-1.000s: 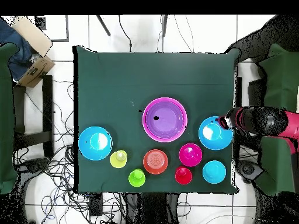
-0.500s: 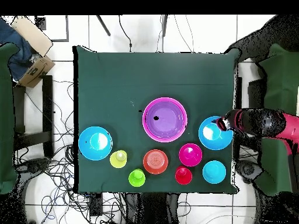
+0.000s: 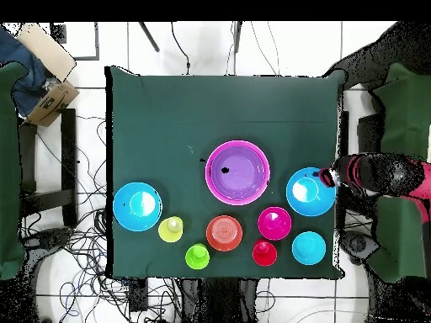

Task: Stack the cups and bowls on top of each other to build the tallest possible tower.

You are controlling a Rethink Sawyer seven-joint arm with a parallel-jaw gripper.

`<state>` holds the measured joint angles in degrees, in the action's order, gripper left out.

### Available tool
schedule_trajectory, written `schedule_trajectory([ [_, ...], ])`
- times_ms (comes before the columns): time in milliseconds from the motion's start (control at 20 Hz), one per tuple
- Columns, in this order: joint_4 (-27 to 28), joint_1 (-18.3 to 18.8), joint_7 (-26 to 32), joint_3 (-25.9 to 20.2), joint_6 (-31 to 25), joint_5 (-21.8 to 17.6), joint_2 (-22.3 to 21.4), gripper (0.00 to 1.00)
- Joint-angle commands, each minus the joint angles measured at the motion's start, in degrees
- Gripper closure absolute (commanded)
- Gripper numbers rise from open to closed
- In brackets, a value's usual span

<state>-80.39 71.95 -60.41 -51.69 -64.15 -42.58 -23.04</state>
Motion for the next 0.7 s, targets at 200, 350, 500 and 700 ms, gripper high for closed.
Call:
schedule_trajectory([
  [200,5.35,0.07,24.38,0.55,-7.53,1.12,1.77,0.0],
  [350,1.95,-1.82,19.1,2.98,1.26,-4.03,2.52,0.0],
  [500,-0.1,-1.29,16.93,3.64,6.62,-5.56,4.58,0.0],
  [700,-3.0,-3.91,8.83,7.59,15.55,-13.14,1.74,0.0],
])
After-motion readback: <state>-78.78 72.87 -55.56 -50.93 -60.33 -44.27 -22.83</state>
